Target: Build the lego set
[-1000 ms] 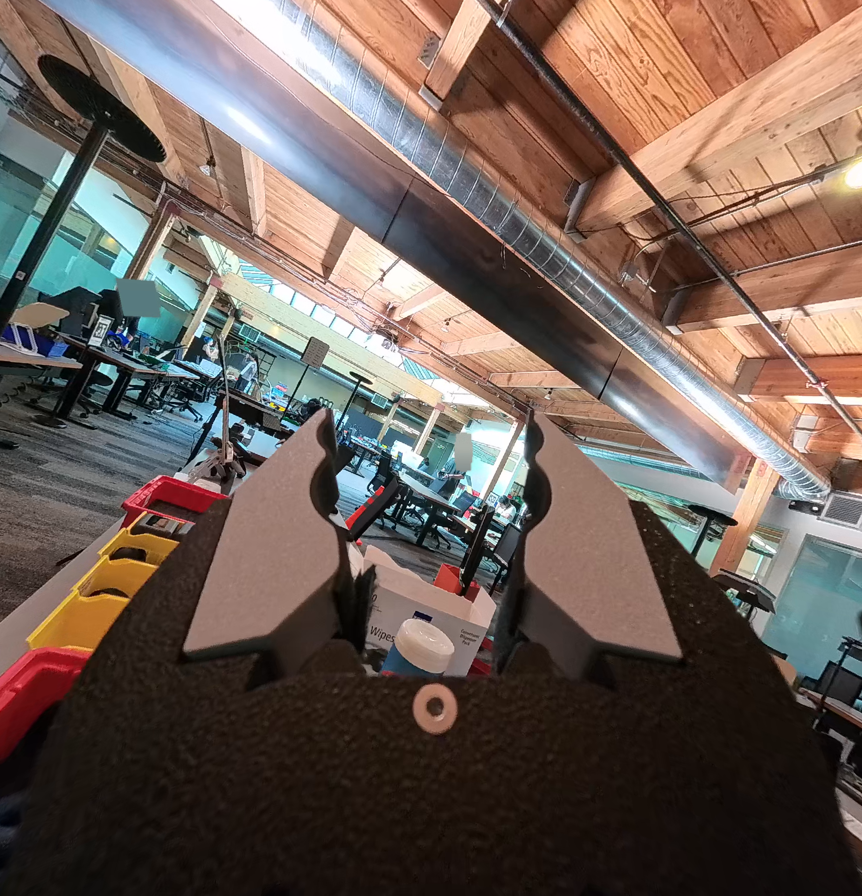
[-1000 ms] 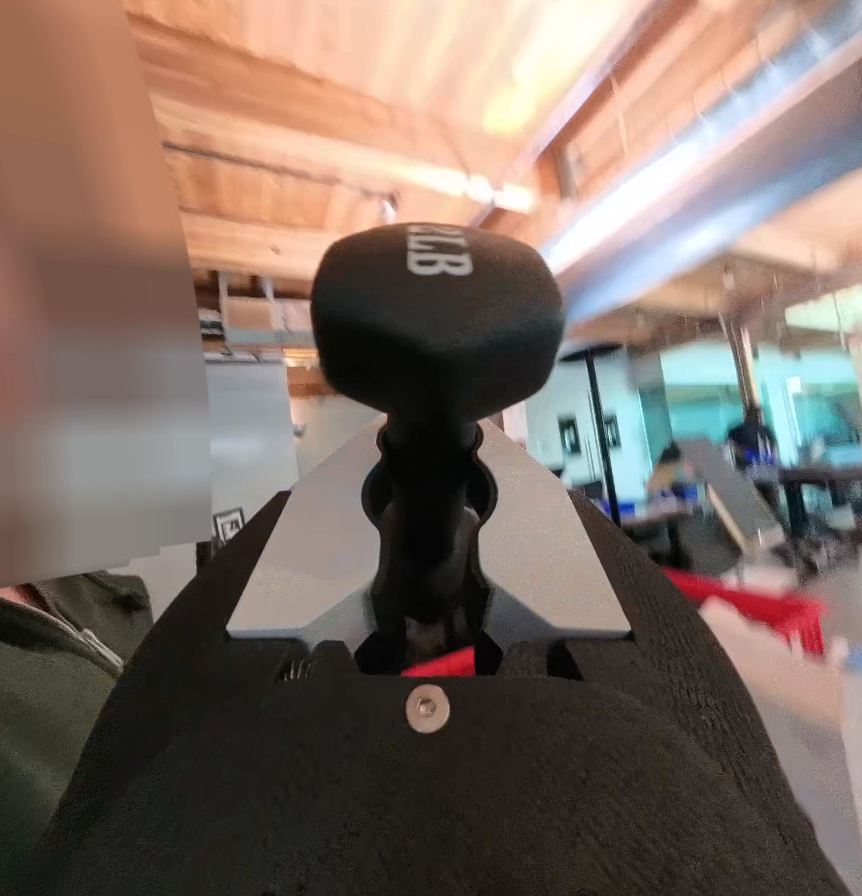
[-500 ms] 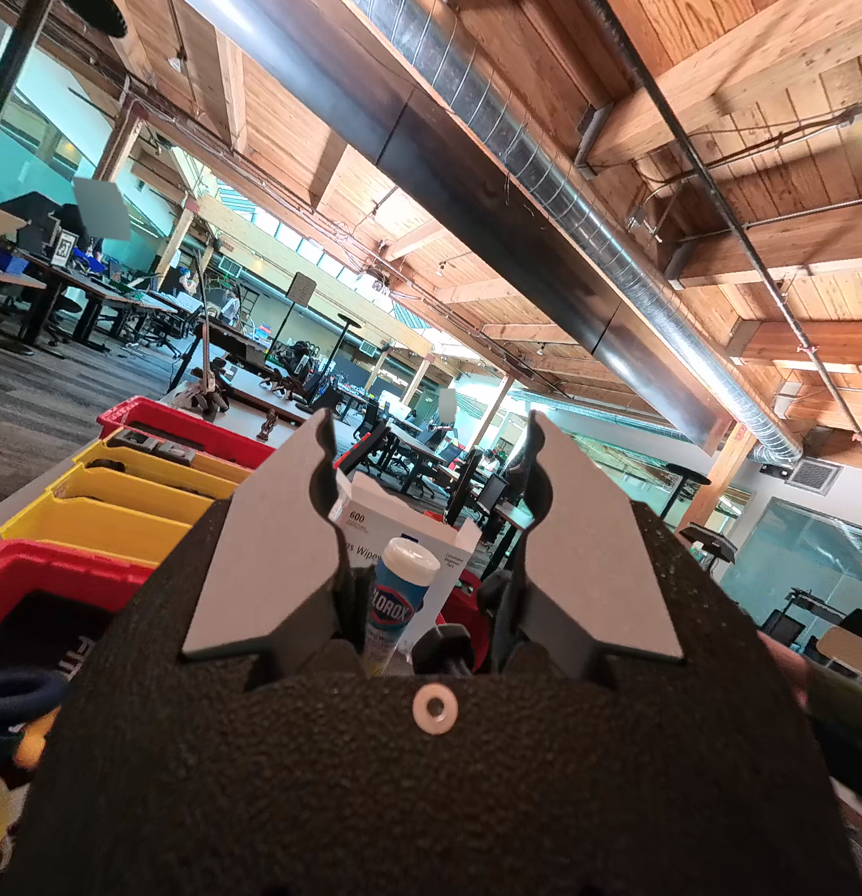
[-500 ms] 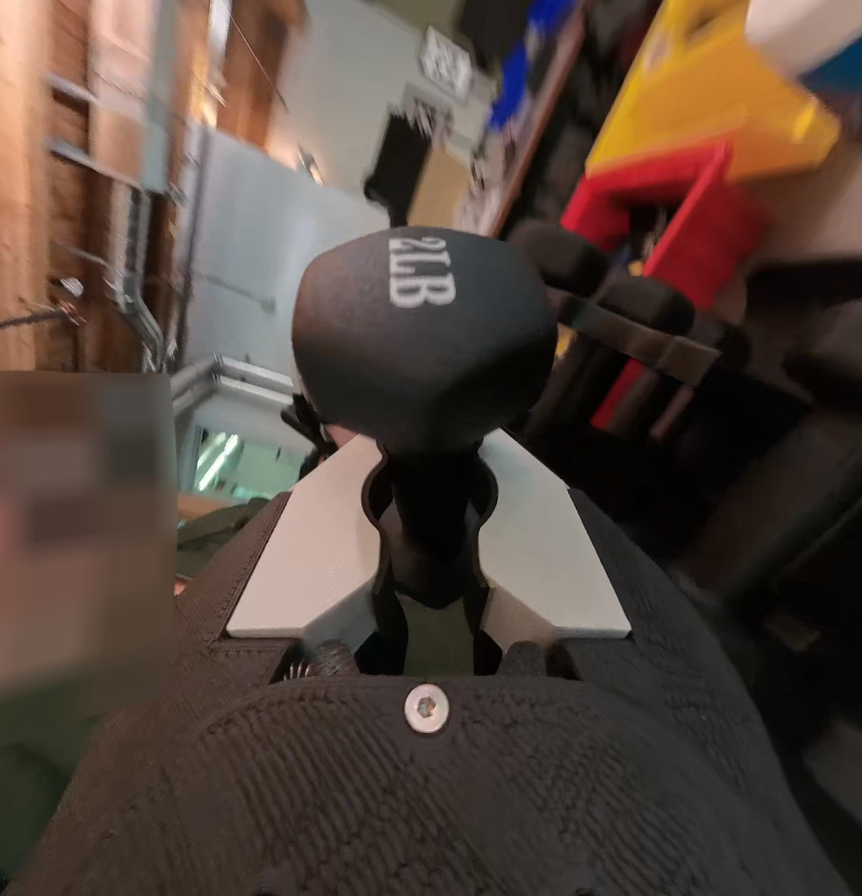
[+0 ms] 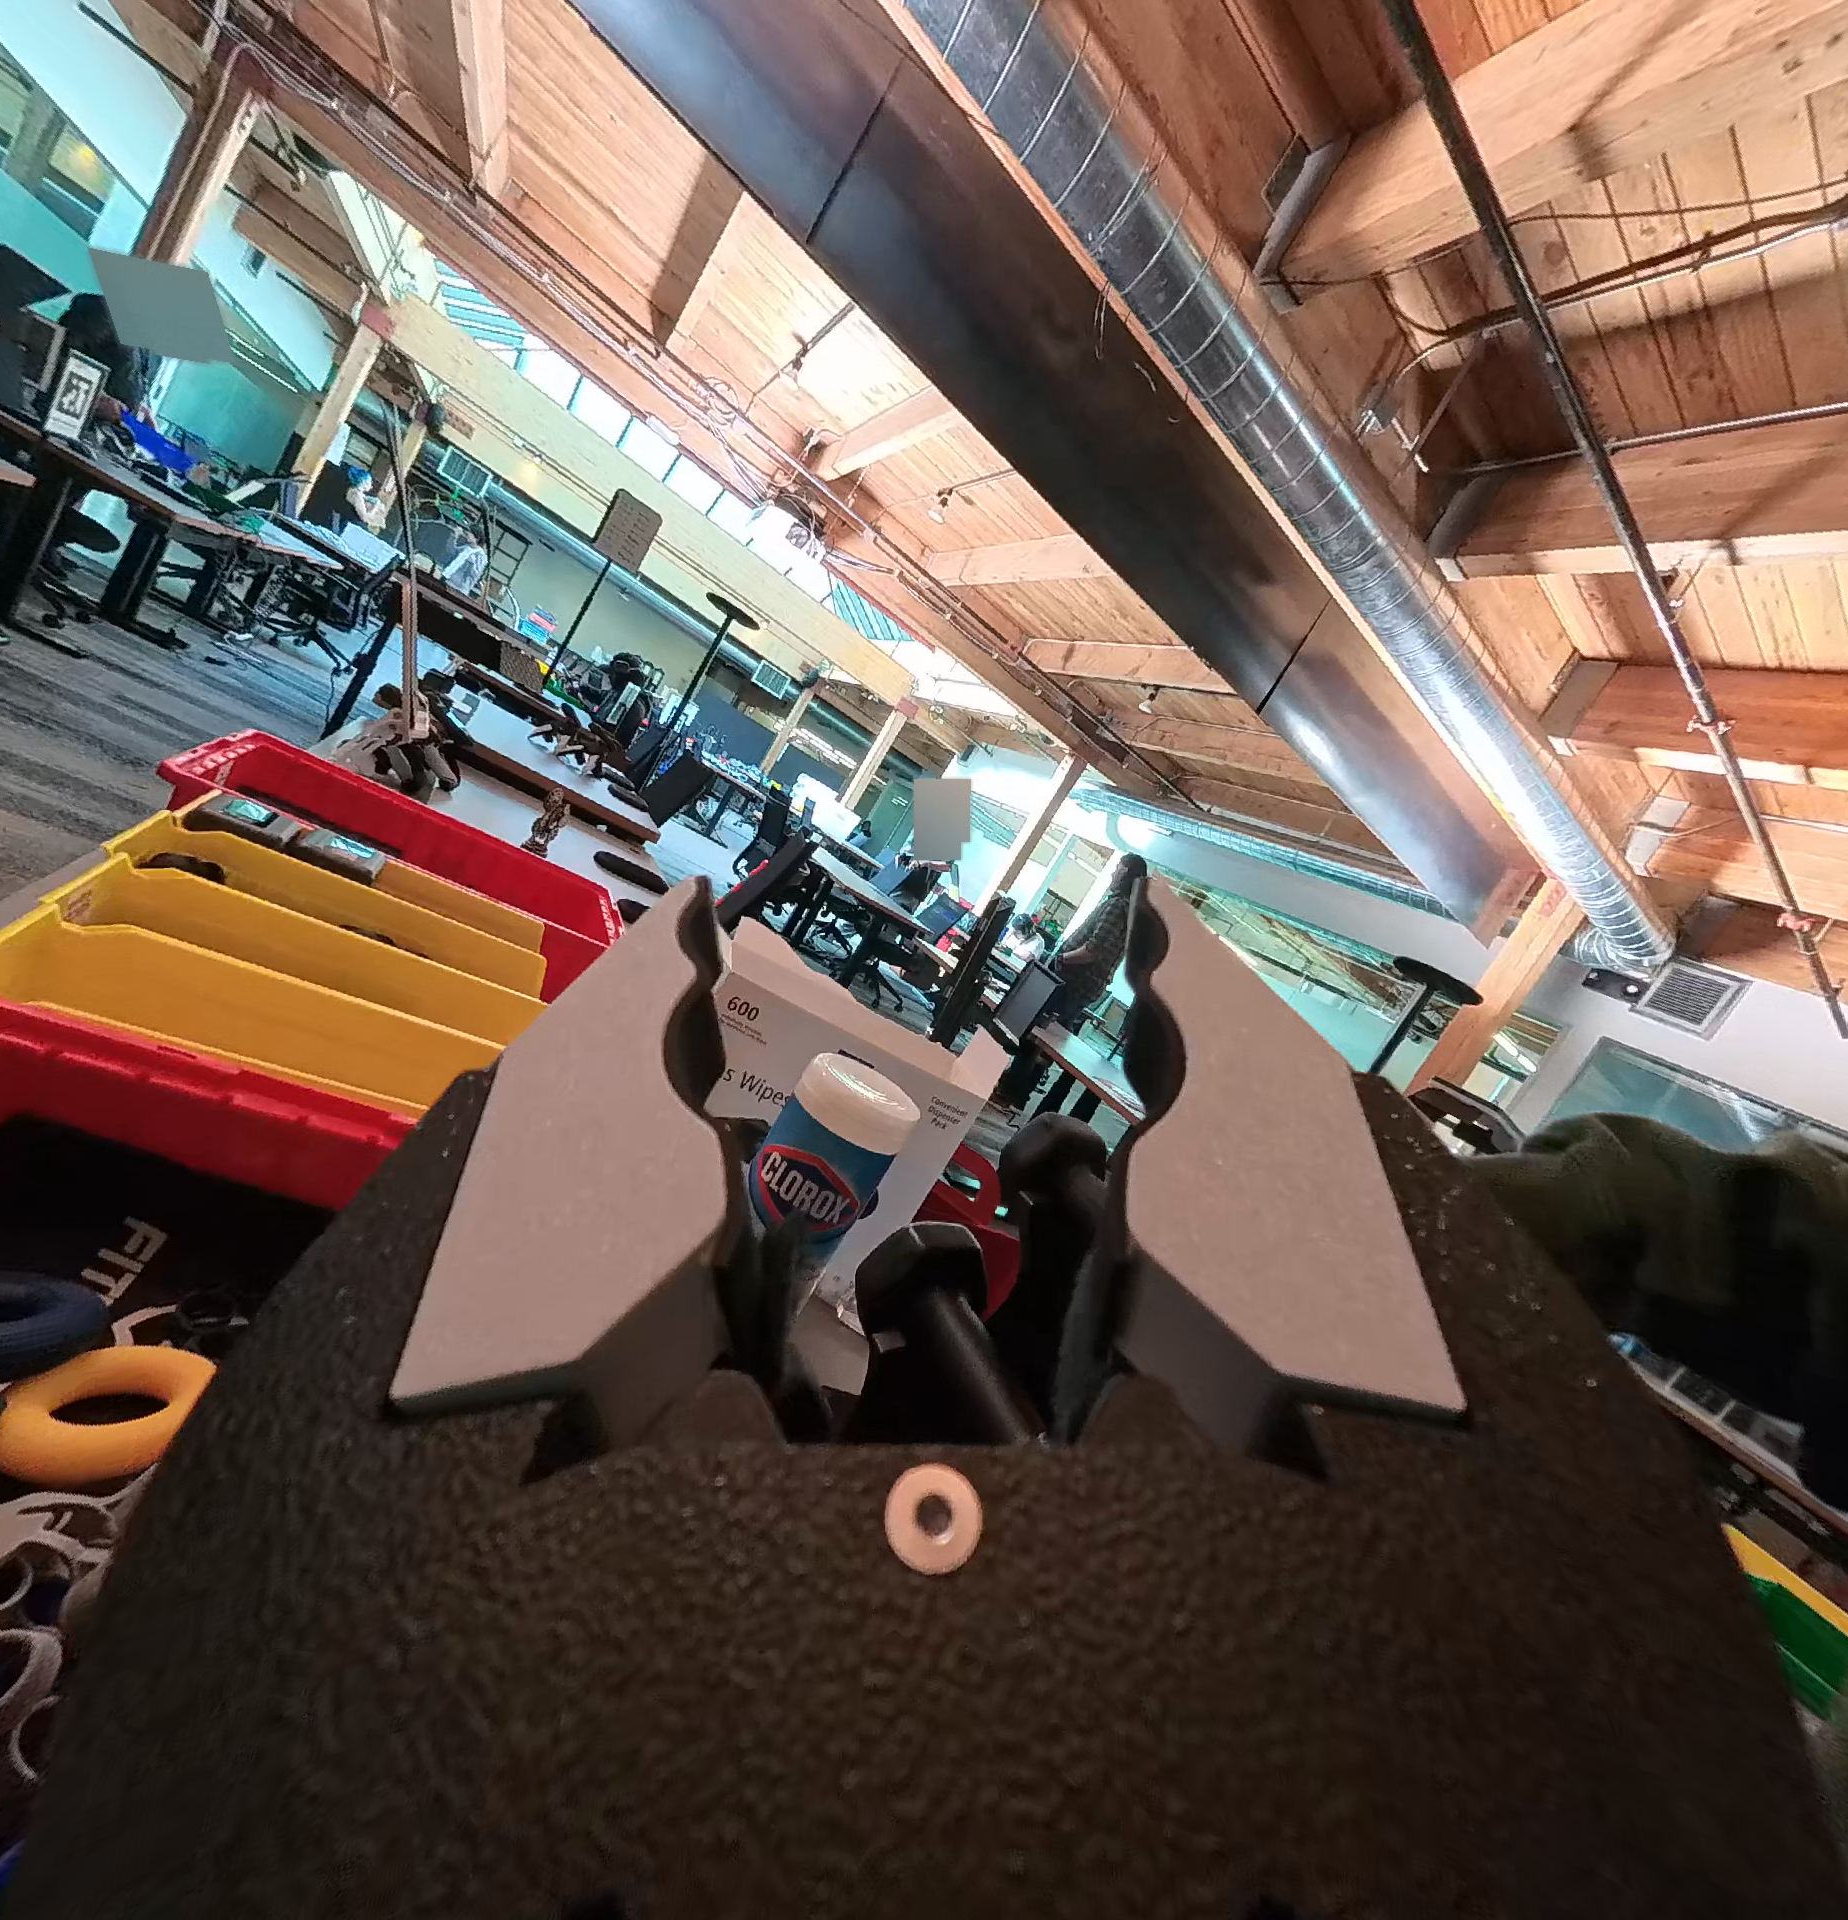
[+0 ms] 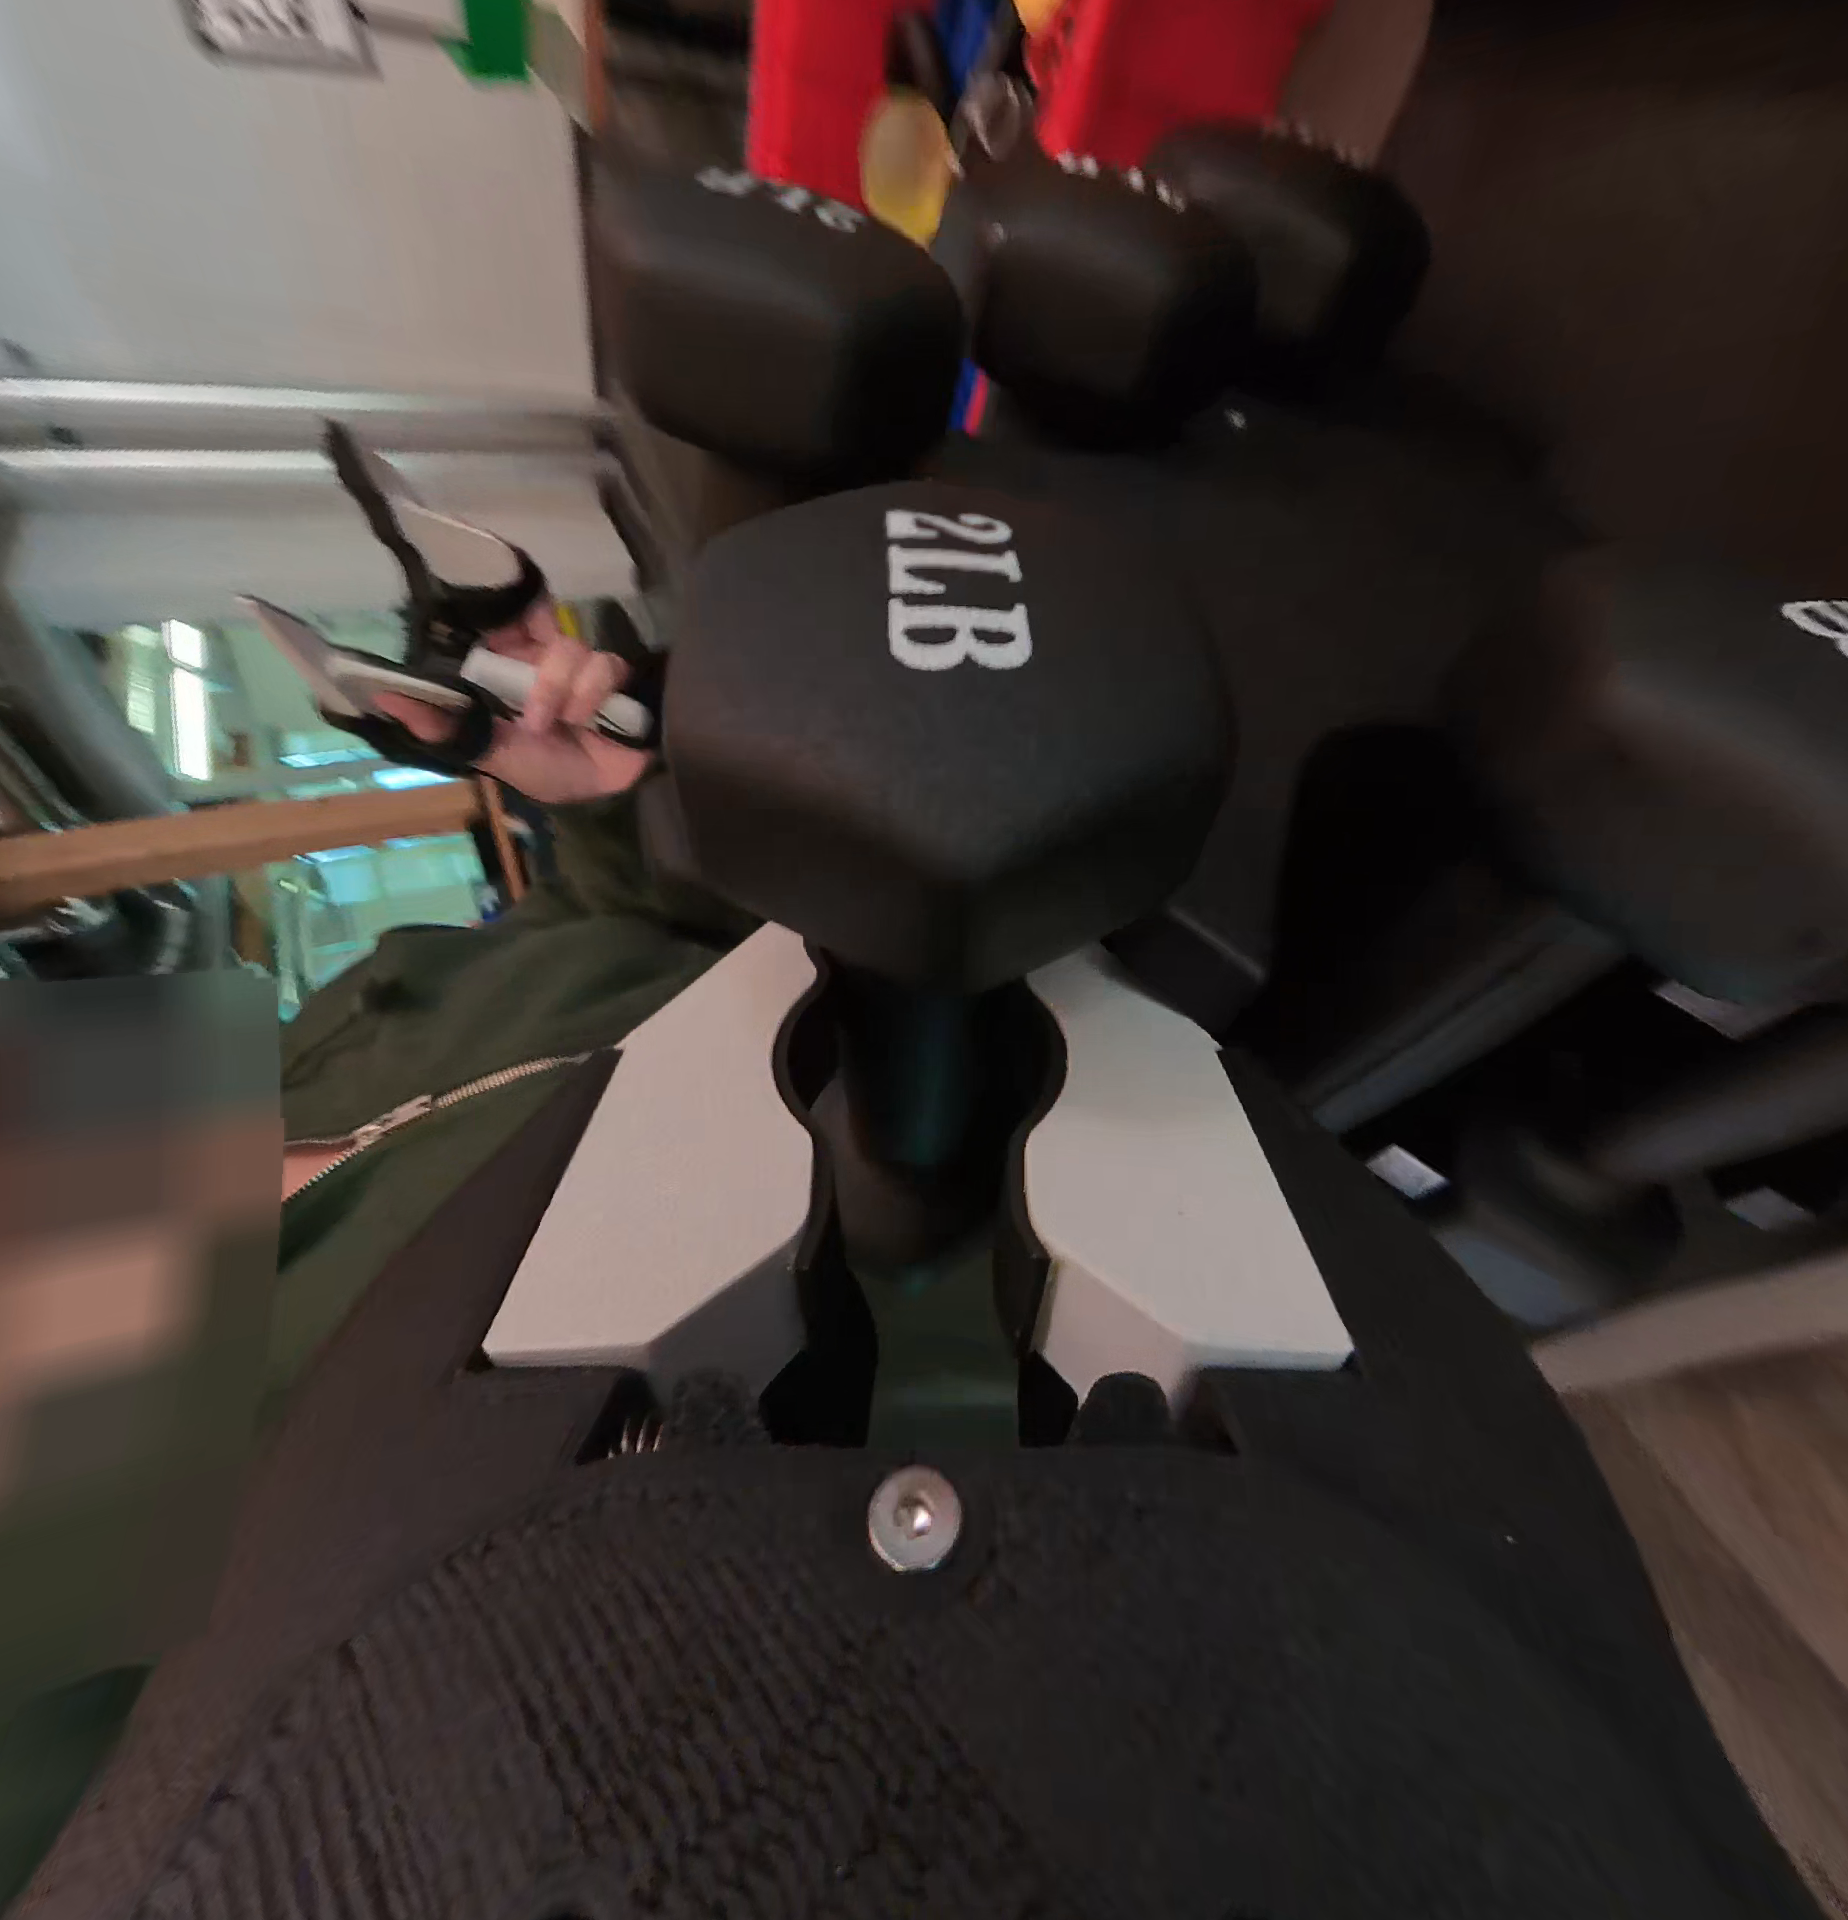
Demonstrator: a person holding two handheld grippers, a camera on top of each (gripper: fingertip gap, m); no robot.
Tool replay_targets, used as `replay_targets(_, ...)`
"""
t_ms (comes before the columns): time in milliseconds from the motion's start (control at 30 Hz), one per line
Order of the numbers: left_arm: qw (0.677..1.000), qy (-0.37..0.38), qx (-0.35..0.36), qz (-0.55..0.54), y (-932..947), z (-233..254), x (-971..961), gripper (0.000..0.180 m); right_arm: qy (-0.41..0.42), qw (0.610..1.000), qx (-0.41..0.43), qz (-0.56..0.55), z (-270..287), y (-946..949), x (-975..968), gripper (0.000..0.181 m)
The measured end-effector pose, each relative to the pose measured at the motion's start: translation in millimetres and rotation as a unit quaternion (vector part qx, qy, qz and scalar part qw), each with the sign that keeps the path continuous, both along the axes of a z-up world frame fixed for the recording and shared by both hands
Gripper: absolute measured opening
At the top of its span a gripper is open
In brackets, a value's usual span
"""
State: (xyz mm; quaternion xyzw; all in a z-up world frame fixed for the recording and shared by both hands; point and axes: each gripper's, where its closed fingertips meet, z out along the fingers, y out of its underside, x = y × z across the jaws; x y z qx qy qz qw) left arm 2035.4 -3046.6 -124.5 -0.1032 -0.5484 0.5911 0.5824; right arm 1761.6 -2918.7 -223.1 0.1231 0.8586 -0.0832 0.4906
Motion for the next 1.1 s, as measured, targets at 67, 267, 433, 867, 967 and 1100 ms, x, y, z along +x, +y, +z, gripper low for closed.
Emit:
replay_targets(67,1.0,0.006,0.001,0.0,1.1,0.7,2.1,0.076,0.012,1.0,0.022,0.007,-2.1,0.7,0.9,0.026)
replay_targets(267,1.0,0.024,0.003,-0.01,6.1,-2.8,3.8,0.076,0.068,0.992,0.092,-0.044,-14.6,-1.8,-1.9,0.028)
replay_targets(433,0.999,0.037,0.0,-0.029,14.5,-0.8,-7.2,0.076,0.134,0.981,0.117,-0.076,-17.1,-3.6,-7.1,0.034)
replay_targets(867,0.992,-0.015,0.047,-0.112,25.5,-29.1,-36.4,0.08,0.139,0.979,0.122,-0.08,4.4,10.2,-11.5,0.059)
replay_targets(967,0.978,-0.06,0.075,-0.186,36.4,-40.0,-67.4,0.079,0.151,0.98,0.094,-0.089,14.6,13.9,-19.3,0.059)
replay_targets(1100,0.927,-0.145,0.119,-0.326,62.2,-53.9,-125.0,0.075,0.222,0.971,0.02,-0.083,25.7,17.3,-40.3,0.06)
